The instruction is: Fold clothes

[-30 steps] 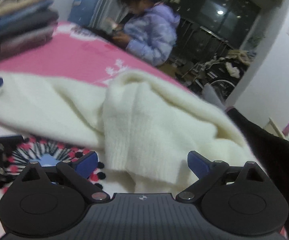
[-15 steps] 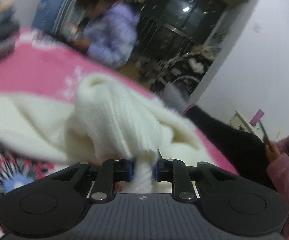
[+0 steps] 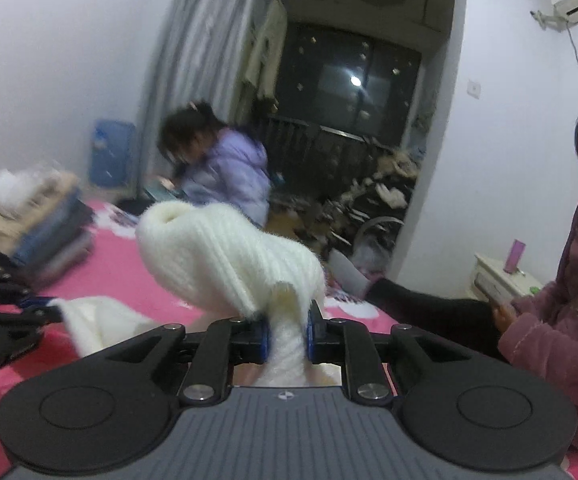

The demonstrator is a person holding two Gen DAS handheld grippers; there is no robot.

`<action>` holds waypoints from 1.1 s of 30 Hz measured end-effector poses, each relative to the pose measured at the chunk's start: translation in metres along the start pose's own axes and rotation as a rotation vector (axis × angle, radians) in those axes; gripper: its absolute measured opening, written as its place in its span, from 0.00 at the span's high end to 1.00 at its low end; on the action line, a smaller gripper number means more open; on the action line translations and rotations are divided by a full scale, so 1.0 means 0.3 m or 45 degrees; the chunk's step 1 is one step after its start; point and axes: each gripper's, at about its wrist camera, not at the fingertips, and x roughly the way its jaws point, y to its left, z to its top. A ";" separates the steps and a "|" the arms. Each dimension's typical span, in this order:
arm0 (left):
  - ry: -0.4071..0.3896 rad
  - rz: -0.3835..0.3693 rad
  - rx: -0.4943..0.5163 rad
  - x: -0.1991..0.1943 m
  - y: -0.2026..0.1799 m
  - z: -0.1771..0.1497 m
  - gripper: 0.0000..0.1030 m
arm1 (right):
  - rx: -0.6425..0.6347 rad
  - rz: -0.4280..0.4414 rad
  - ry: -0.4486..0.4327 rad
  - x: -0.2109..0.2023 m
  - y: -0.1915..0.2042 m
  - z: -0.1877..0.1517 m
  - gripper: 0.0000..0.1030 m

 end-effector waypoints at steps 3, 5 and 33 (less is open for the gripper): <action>-0.038 -0.042 -0.037 -0.172 0.073 0.010 0.96 | 0.044 0.079 -0.028 -0.181 0.008 0.021 0.82; -0.042 -0.068 -0.040 -0.285 0.113 0.002 0.95 | 0.062 0.137 -0.037 -0.291 0.020 0.024 0.82; 0.673 -0.409 -0.195 -0.674 0.333 -0.522 0.65 | 0.462 0.954 0.703 -0.630 -0.031 -0.334 0.35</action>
